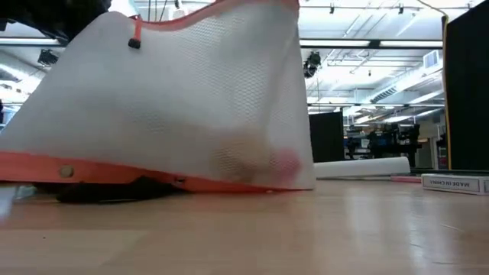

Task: Unpack backpack
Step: Put the white playing card box into the zip bag

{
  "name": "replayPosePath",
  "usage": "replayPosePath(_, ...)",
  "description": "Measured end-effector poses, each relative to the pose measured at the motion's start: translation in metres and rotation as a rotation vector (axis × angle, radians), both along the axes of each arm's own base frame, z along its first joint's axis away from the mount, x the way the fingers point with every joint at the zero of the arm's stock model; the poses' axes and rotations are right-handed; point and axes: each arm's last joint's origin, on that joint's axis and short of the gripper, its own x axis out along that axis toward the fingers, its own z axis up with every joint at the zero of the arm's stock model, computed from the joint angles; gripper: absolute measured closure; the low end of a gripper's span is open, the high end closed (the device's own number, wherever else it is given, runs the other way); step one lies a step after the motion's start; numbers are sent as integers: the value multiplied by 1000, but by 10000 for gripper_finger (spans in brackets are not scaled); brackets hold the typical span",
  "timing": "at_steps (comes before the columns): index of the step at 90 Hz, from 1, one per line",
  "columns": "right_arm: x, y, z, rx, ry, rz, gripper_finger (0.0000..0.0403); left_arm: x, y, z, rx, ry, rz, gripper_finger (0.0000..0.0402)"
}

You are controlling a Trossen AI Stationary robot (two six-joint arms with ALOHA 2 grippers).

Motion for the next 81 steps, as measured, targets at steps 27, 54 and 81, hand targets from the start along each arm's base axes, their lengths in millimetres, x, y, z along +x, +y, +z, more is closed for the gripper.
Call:
replayPosePath(27,-58,24,48,-207,365,-197,99,-1,0,-3,28,30,-1,402)
replayPosePath(54,-102,31,-35,-277,902,-225,99,-1,0,-3,23,31,-18,402)
replayPosePath(81,-132,24,-118,-177,1150,-129,99,0,0,-2,26,22,-27,402)
